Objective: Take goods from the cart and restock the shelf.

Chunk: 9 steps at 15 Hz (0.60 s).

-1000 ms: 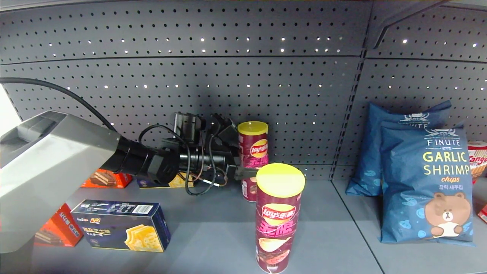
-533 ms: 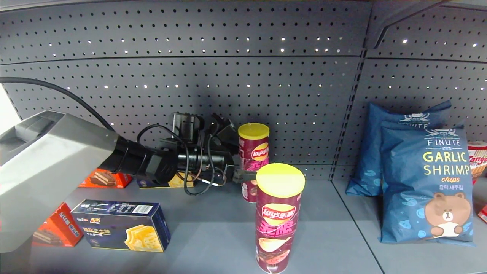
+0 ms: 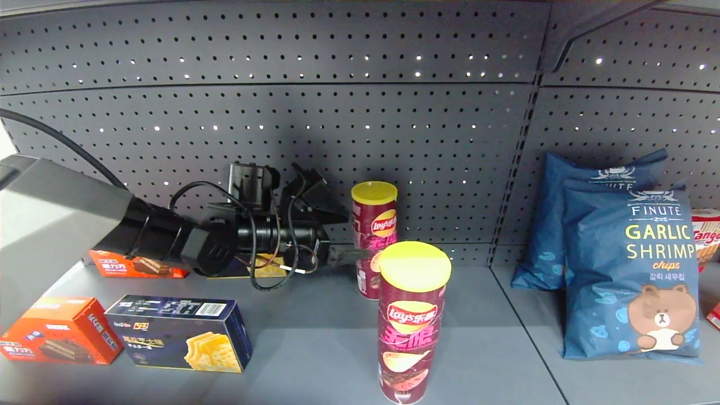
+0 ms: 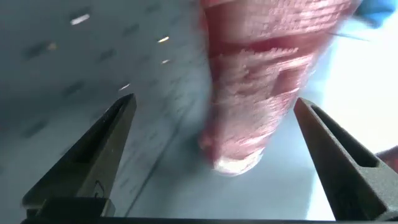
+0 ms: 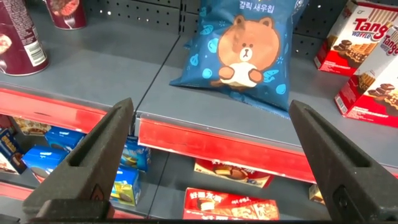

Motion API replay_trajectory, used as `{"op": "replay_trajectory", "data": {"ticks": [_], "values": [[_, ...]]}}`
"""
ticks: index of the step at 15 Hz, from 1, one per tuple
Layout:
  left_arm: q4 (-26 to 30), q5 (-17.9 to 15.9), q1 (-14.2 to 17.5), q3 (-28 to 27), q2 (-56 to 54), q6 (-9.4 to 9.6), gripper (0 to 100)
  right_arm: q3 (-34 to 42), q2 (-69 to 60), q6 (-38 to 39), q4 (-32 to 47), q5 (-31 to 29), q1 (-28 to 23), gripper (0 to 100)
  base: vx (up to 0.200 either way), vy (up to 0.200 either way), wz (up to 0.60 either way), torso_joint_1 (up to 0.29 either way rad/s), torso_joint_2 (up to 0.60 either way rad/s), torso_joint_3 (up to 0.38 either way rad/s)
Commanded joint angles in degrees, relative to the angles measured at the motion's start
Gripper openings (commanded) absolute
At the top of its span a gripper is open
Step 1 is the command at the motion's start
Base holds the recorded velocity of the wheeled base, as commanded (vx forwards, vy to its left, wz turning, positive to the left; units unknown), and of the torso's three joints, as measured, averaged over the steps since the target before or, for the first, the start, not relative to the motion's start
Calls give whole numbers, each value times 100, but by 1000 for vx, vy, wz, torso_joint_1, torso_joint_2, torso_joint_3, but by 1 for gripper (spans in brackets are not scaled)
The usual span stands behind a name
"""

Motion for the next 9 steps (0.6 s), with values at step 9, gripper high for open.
{"op": "replay_trajectory", "data": {"ticks": [9], "values": [[-16,915,-70,482,-434,-27,100,-3,14,-2,1,1,6,100,0,0,0,0,0,0]]}}
